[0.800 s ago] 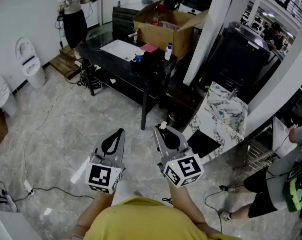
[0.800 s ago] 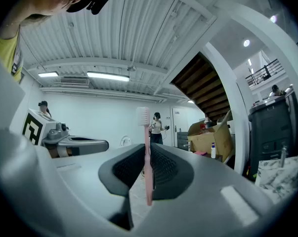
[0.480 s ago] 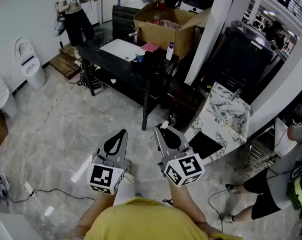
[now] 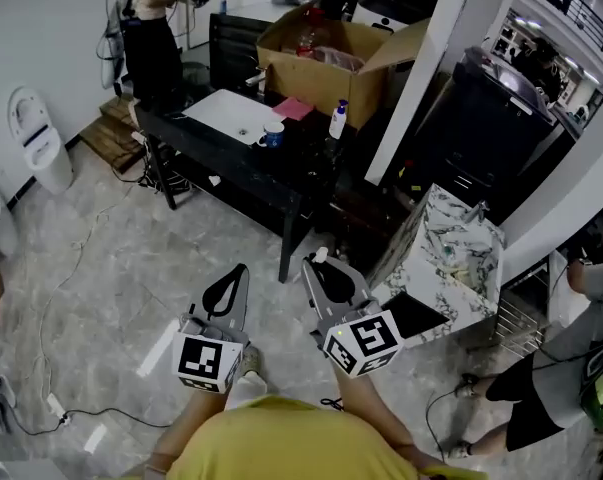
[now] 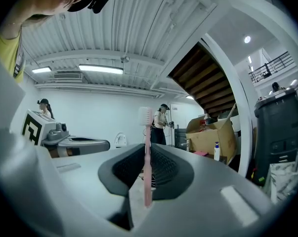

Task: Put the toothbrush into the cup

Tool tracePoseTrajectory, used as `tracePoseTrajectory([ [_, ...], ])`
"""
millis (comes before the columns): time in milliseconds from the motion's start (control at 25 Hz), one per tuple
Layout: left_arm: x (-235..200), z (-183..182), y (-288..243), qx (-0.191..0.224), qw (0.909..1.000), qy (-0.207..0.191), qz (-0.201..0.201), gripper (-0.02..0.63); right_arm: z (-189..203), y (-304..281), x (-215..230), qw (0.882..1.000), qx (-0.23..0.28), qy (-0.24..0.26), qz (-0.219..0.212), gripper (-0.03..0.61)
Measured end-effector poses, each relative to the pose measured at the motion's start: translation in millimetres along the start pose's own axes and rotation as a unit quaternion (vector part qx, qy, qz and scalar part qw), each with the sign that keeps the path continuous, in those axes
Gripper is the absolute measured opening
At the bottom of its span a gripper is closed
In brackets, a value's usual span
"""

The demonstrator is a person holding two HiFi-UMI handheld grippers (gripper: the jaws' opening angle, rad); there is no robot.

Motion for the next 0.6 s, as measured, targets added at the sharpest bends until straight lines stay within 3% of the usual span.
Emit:
tracePoseTrajectory([
  [320,-80,23,-79,0.011,0.9996,-0.001,0.025,0.003,22,-105,43,1.0,0.006,0.011,0.015,0.049],
  [600,-114,47,-121,0.011,0.9984,0.01,0.055,0.003,44,-152,66,0.999,0.003,0.013,0.036,0.049],
])
Point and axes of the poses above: the fingertips, and each gripper's own axes: y backward along the fingers, x to its right, z out of its underside, the point moved 3 cm from there along y, backward along the fingers, and after that the axes turned 15 degrees about x, right-handed, at the moved point
